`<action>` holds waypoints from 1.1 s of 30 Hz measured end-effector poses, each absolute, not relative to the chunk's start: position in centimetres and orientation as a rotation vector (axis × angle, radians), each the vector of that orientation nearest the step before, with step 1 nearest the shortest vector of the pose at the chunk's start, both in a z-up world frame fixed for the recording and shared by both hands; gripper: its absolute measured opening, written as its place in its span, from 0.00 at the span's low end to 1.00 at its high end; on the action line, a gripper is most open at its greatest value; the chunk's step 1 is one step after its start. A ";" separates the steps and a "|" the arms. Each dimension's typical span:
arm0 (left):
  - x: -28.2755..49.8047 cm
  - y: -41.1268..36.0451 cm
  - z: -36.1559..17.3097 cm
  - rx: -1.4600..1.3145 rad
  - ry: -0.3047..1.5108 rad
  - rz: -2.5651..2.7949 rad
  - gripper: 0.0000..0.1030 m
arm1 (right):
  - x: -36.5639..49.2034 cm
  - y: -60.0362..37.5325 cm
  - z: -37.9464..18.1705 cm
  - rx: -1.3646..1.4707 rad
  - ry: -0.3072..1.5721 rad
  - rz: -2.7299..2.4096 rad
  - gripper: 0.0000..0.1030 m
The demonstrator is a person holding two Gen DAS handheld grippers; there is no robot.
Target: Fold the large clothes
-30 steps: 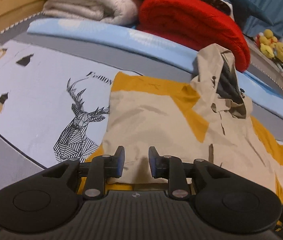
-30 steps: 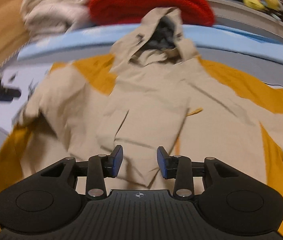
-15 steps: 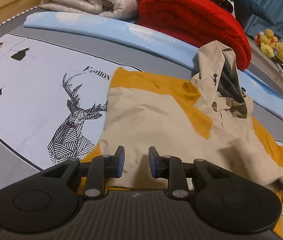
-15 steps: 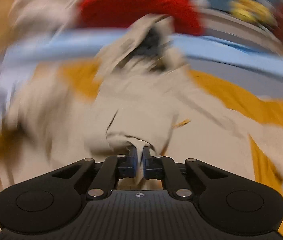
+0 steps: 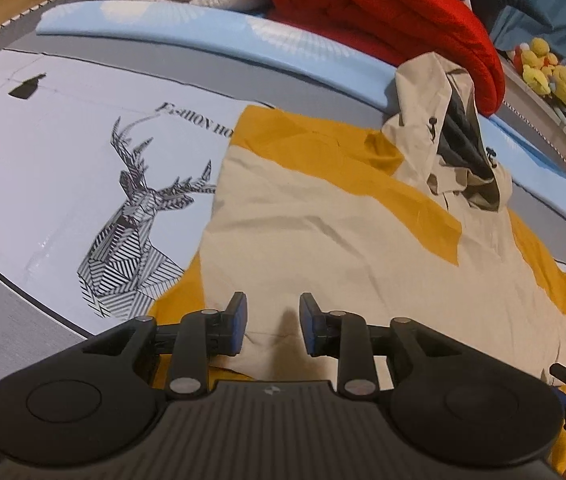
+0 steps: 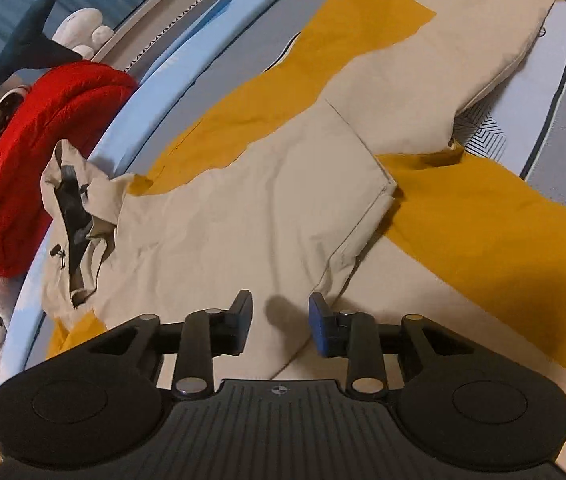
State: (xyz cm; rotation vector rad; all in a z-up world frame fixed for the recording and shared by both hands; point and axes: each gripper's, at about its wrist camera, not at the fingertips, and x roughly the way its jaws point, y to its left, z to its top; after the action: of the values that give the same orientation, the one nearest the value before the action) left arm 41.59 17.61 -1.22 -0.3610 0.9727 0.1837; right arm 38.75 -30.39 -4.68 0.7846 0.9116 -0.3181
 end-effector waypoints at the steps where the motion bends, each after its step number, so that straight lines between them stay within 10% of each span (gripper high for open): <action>1: 41.7 17.5 -1.4 -0.362 0.980 0.180 0.32 | 38.3 -30.4 -5.0 0.790 0.918 -0.332 0.32; 4: 41.8 17.4 -2.1 -0.364 1.008 0.164 0.34 | 38.5 -31.8 -6.3 0.814 0.957 -0.379 0.29; 6: 41.8 17.1 -2.6 -0.360 1.022 0.156 0.37 | 38.3 -32.4 -6.6 0.848 0.949 -0.354 0.04; 14: 41.9 17.2 -5.3 -0.325 1.108 0.174 0.37 | 38.5 -31.6 -3.5 0.683 0.854 -0.395 0.03; 21: 41.8 16.4 -3.4 -0.321 1.041 0.149 0.39 | 38.5 -31.3 -1.5 0.571 0.775 -0.384 0.17; 25: 42.0 16.1 -5.3 -0.309 1.122 0.164 0.40 | 40.0 -30.1 -2.4 0.526 0.859 -0.232 0.43; 33: 41.7 14.8 -2.3 -0.276 1.050 0.129 0.43 | 40.8 -29.1 -4.4 0.382 1.026 -0.265 0.43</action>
State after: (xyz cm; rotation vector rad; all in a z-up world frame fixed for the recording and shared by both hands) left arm 41.65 14.80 -2.34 -0.2763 1.0498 0.1292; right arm 40.79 -29.15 -4.40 0.3824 1.0263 -0.2655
